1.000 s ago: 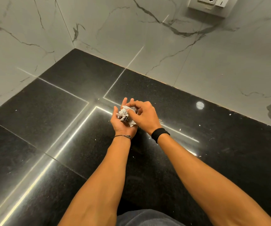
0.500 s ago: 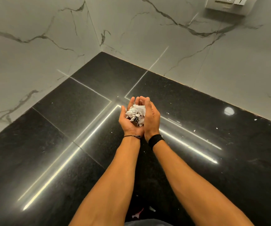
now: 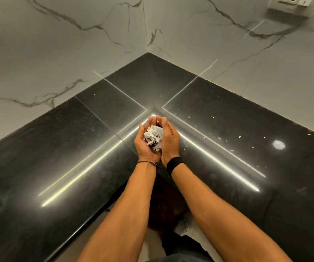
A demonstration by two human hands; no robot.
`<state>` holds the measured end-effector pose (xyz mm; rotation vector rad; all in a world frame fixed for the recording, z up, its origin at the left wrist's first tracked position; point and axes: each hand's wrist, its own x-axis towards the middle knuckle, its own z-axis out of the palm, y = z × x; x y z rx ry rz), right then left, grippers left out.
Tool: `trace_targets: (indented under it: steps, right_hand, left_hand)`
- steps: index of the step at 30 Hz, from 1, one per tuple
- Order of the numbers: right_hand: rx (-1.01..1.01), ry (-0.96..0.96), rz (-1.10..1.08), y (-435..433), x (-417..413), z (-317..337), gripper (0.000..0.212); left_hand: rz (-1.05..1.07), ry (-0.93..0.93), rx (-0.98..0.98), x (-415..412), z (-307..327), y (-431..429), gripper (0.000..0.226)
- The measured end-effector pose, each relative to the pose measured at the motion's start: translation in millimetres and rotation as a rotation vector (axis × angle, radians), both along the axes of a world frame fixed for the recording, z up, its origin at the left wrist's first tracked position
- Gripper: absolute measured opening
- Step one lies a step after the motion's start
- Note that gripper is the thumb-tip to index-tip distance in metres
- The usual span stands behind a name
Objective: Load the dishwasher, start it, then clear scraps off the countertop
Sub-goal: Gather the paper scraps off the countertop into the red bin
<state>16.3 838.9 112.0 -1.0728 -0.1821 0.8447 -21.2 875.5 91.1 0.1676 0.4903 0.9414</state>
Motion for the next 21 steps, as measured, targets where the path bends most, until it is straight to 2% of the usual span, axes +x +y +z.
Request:
trace_targets:
  steps: [4, 8, 11, 15, 21]
  right_hand:
    - [-0.013, -0.004, 0.005, -31, -56, -4, 0.034]
    - [-0.004, 0.017, 0.001, -71, -101, -12, 0.023]
    - [-0.024, 0.037, 0.003, -100, -130, -13, 0.023]
    - [-0.087, 0.070, 0.011, -130, -156, -20, 0.029]
    - [-0.174, 0.112, 0.030, -164, -168, -50, 0.025]
  left_hand:
    - [0.000, -0.022, 0.012, -55, -2, -36, 0.041]
    - [0.008, -0.045, -0.022, -104, -12, -73, 0.039]
    - [0.010, -0.057, -0.055, -133, -14, -102, 0.036]
    - [0.033, 0.000, -0.101, -160, -16, -137, 0.036]
    - [0.075, 0.144, -0.196, -172, -41, -173, 0.041]
